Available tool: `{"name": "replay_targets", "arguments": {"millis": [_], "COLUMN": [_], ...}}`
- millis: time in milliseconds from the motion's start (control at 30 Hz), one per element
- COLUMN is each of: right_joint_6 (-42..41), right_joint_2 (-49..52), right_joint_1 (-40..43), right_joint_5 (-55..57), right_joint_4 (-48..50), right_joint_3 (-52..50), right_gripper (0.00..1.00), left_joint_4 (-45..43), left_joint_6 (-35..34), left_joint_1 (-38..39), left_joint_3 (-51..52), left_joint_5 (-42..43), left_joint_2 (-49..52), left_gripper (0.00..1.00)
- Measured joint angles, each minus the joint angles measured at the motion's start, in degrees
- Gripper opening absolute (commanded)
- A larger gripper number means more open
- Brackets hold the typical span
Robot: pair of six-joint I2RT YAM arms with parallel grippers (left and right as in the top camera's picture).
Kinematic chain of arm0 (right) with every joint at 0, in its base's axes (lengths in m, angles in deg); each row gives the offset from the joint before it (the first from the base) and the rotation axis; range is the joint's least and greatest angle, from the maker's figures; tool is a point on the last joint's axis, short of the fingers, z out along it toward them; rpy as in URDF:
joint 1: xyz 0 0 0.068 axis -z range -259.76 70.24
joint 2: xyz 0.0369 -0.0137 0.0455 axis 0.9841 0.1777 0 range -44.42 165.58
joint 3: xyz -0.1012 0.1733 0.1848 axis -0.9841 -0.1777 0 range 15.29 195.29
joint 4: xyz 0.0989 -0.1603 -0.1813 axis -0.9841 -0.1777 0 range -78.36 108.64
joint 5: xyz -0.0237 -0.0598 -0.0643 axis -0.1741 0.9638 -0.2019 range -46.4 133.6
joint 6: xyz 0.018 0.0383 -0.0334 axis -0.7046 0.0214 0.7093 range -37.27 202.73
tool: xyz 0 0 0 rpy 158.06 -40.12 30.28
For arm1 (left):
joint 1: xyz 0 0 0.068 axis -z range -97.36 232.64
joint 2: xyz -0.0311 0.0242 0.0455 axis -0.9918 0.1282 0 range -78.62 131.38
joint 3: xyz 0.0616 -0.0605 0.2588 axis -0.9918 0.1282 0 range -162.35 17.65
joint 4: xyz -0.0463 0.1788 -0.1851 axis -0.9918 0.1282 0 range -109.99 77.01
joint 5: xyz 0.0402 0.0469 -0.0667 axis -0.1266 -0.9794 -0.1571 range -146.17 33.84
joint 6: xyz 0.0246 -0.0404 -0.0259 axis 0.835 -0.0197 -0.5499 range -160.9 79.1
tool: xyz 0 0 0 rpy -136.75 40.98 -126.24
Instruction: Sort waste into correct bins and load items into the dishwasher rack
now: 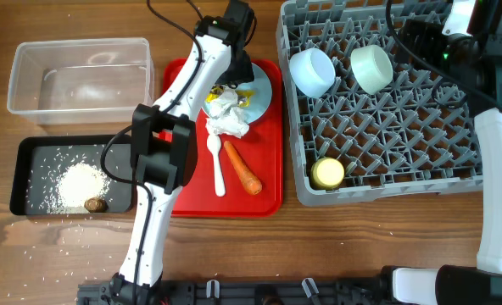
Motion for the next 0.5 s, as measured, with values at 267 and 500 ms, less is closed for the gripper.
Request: {"name": "replay_targets", "arguments": {"millis": [267,500], "right_joint_6": [0.00,0.00], "right_joint_2": [0.00,0.00], "right_joint_1": [0.00,0.00], "right_joint_5": [0.00,0.00], "right_joint_4": [-1.27,-1.46], "right_joint_3": [0.00,0.00], "right_gripper": [1.00,1.00], "left_joint_4": [-2.03,-1.20], "left_joint_6": [2.23,2.23], "left_joint_1": [2.51,2.40], "left_joint_3": [5.88,6.67], "left_joint_5": [1.25,1.49], "left_joint_2": [-0.22,-4.59], "left_gripper": [0.04,0.04]}}
